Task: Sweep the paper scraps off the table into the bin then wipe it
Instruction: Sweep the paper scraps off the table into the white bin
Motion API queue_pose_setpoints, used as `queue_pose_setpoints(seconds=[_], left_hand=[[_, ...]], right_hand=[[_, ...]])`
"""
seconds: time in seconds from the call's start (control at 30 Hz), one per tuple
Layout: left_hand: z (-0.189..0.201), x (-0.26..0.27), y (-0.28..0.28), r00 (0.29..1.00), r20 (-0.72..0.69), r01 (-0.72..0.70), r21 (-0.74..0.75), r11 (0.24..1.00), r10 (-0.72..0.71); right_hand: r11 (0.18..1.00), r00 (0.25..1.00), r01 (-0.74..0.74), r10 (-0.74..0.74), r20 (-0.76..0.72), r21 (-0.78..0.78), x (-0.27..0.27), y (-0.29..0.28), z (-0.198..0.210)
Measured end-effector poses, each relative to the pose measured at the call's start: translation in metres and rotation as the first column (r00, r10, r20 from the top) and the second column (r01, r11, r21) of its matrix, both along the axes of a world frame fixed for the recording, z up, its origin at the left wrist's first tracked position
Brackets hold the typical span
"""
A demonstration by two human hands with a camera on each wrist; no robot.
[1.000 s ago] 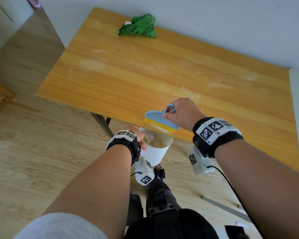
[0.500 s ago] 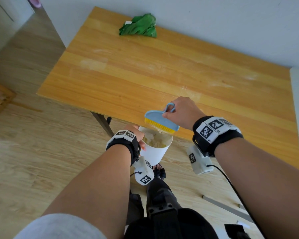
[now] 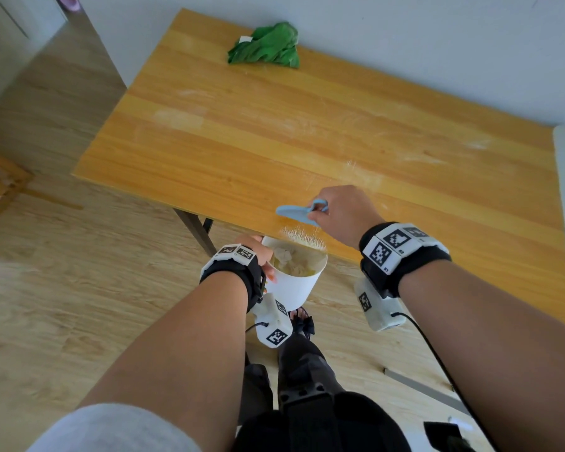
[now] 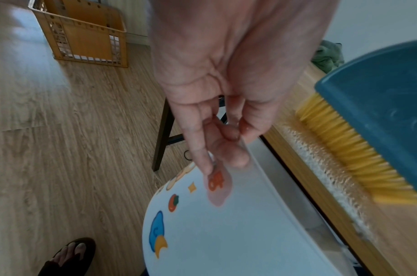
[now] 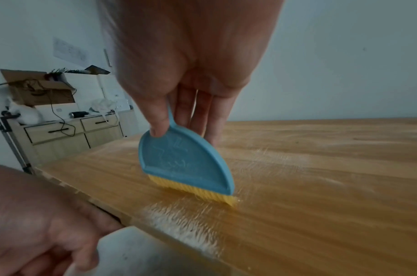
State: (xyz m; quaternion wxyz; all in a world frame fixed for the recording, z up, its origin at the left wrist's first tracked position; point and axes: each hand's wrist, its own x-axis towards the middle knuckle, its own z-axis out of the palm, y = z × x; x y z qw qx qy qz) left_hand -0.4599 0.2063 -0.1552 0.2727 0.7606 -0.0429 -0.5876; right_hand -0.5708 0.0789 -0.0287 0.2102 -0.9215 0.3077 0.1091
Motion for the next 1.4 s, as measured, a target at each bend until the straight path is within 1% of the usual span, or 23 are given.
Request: queue_pose_setpoints(seconds=[0.1,0.17,0.3,0.37,0.47,0.6,0.7,0.83,0.9,1.0,1.03,1.07,1.13,1.23,1.3,1.33,1.4], left_hand=[[0.005,-0.001,0.0,1.0,0.007,0.025,-0.001,1.0,-0.025],[0.007,-0.001,0.0,0.999,0.006,0.037,0.001,0.999,-0.037],[0.006,-0.002,0.0,0.999,-0.021,0.025,0.012,1.0,-0.024],[0.006,-0.002,0.001,0.999,-0.023,0.025,0.014,1.0,-0.025],[0.006,-0.002,0.002,1.0,-0.019,0.015,0.006,1.0,-0.015],[0.008,-0.004,0.003,1.0,-0.023,0.01,-0.003,1.0,-0.01],[0.01,-0.005,0.003,1.0,-0.009,0.021,0.007,1.0,-0.02],[0.011,-0.004,0.003,1.0,0.001,0.025,0.028,0.999,-0.025],[0.01,-0.004,0.005,1.0,0.003,0.012,0.021,1.0,-0.012],[0.01,-0.005,0.008,1.0,0.002,-0.007,0.003,1.0,0.007],[0.01,-0.006,0.008,1.0,0.005,-0.01,-0.002,1.0,0.01],[0.012,-0.006,0.009,1.0,0.007,-0.011,-0.01,1.0,0.011],[0.014,-0.006,0.011,1.0,0.001,-0.009,-0.017,1.0,0.009],[0.012,-0.005,0.014,1.0,-0.005,-0.002,-0.009,1.0,0.002],[0.01,-0.006,0.015,1.0,-0.001,-0.005,-0.006,1.0,0.005],[0.011,-0.006,0.016,1.0,0.001,-0.01,-0.006,1.0,0.01],[0.011,-0.007,0.016,1.0,-0.001,-0.019,-0.013,1.0,0.019]], right_hand=[[0.996,0.998,-0.031,0.036,-0.055,0.087,-0.002,0.006,-0.003],[0.993,0.997,-0.034,0.041,-0.061,0.112,0.0,0.005,-0.001],[0.995,1.0,0.011,-0.012,0.006,0.096,0.003,-0.005,0.007],[0.998,0.998,0.044,-0.046,0.048,0.052,0.0,-0.009,0.009],[0.998,0.998,0.055,-0.055,0.017,-0.018,-0.006,-0.005,0.004],[0.997,0.999,-0.02,0.022,-0.038,0.069,-0.009,0.008,0.0],[0.997,1.0,-0.002,0.003,-0.008,0.079,-0.005,0.005,0.004],[0.999,0.998,0.043,-0.041,0.052,-0.03,-0.004,-0.001,0.009],[0.999,0.999,0.037,-0.036,0.025,-0.038,-0.006,0.003,0.007],[0.998,0.997,-0.021,0.024,-0.072,0.052,-0.005,0.016,0.001],[0.997,0.996,-0.022,0.028,-0.082,0.08,-0.004,0.018,-0.001],[0.995,0.997,-0.009,0.016,-0.074,0.102,-0.002,0.019,-0.001],[0.994,1.0,0.027,-0.026,-0.006,0.11,0.0,0.017,0.002],[0.994,0.988,0.107,-0.108,0.113,0.02,-0.003,0.011,0.01],[0.99,0.98,0.132,-0.124,0.158,-0.04,-0.006,0.008,0.009],[0.99,0.981,0.13,-0.12,0.153,-0.056,-0.008,0.007,0.006],[0.991,0.989,0.127,-0.122,0.085,-0.049,-0.012,0.007,-0.002]])
